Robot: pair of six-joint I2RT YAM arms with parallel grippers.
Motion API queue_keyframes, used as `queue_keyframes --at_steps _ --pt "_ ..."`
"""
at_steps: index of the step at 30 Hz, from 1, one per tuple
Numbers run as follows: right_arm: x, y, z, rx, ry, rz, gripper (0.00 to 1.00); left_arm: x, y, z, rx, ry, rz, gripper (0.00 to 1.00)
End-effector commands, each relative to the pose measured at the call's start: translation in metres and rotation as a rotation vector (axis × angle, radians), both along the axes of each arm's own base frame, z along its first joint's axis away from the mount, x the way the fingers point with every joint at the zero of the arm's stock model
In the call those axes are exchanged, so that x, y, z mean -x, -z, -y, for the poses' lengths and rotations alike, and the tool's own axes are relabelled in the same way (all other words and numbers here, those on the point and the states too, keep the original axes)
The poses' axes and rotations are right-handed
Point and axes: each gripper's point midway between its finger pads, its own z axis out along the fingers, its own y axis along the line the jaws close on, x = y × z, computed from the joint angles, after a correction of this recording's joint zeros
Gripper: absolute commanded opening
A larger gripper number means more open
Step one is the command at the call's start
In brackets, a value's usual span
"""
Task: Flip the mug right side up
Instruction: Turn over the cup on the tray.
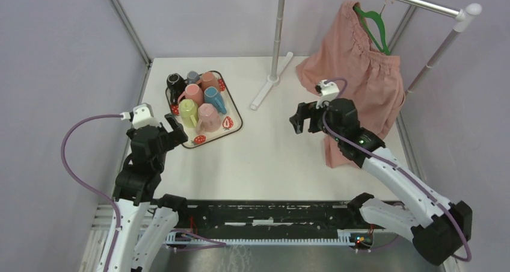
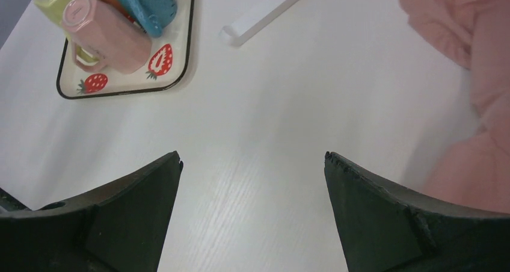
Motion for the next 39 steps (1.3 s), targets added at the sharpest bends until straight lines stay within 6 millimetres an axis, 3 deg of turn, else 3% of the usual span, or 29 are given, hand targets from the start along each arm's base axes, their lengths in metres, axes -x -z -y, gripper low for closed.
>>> queue_keyframes --at_steps 1,7,10,17,24,39 --pt "-0.013 -0.014 -0.044 -0.018 0.023 0.037 0.96 -0.003 -0.006 -0.003 0.025 -0.038 0.037 1.0" --pt "-0.014 -0.003 -0.14 0.005 -0.062 0.02 0.96 -0.003 -0.006 -0.003 0.025 -0.038 0.039 1.0" --pt "-0.024 0.008 -0.181 0.032 -0.155 -0.002 0.92 -0.002 -0.008 -0.003 0.027 -0.038 0.048 1.0" --pt "-0.063 0.033 -0.24 0.242 -0.33 0.018 0.87 -0.003 -0.006 -0.003 0.026 -0.034 0.043 1.0" --pt "-0.088 0.054 -0.266 0.286 -0.384 0.051 0.88 -0.003 -0.006 -0.004 0.025 -0.041 0.042 1.0" --pt "-0.124 0.1 -0.283 0.291 -0.426 0.027 0.79 -0.005 -0.004 -0.004 0.023 -0.041 0.031 1.0"
